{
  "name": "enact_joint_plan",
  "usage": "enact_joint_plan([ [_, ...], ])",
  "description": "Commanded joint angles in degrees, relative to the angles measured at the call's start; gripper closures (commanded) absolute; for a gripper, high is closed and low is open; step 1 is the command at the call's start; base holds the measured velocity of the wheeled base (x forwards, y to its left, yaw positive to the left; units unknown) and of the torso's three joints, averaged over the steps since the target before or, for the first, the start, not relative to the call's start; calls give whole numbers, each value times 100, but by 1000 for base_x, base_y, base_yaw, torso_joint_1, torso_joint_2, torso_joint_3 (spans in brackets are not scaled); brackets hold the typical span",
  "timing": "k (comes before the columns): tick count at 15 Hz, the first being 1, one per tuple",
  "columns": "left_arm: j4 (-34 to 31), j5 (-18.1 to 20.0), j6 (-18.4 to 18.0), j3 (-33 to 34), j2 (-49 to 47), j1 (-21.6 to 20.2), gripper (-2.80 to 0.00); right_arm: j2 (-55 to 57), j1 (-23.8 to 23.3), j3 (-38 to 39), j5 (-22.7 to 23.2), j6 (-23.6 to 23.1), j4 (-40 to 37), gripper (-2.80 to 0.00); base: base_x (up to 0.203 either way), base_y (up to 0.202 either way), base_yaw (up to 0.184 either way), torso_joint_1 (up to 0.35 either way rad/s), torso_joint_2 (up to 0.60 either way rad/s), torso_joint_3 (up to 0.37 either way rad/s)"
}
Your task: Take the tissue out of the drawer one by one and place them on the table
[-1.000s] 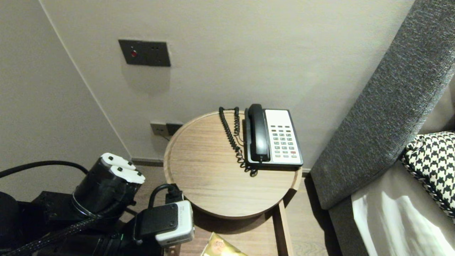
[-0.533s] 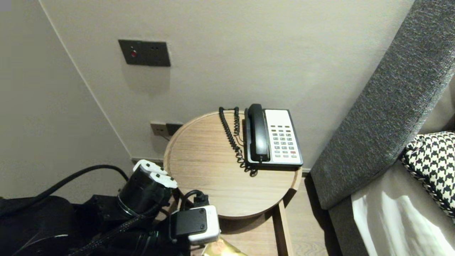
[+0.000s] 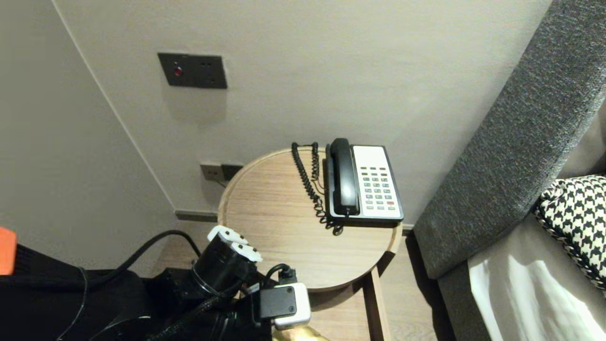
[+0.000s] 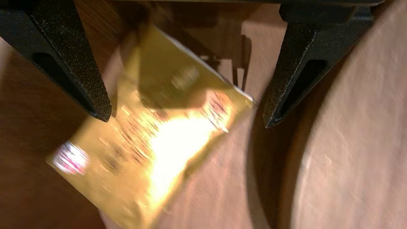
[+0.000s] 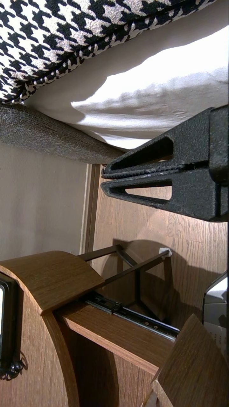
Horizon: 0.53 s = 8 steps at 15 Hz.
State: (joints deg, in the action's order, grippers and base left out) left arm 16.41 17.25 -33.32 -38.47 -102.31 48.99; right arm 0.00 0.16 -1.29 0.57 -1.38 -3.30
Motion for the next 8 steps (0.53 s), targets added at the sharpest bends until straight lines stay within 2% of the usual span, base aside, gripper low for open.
enact_joint_plan([
  [1,310,7,2,15,-325,86,-280,9,2,6,4,-3,-4,0,0,0,0,0,0,0],
  [8,266,6,80,-63,-316,243,-280,9,2,-3,3,-11,-4,0,0,0,0,0,0,0],
])
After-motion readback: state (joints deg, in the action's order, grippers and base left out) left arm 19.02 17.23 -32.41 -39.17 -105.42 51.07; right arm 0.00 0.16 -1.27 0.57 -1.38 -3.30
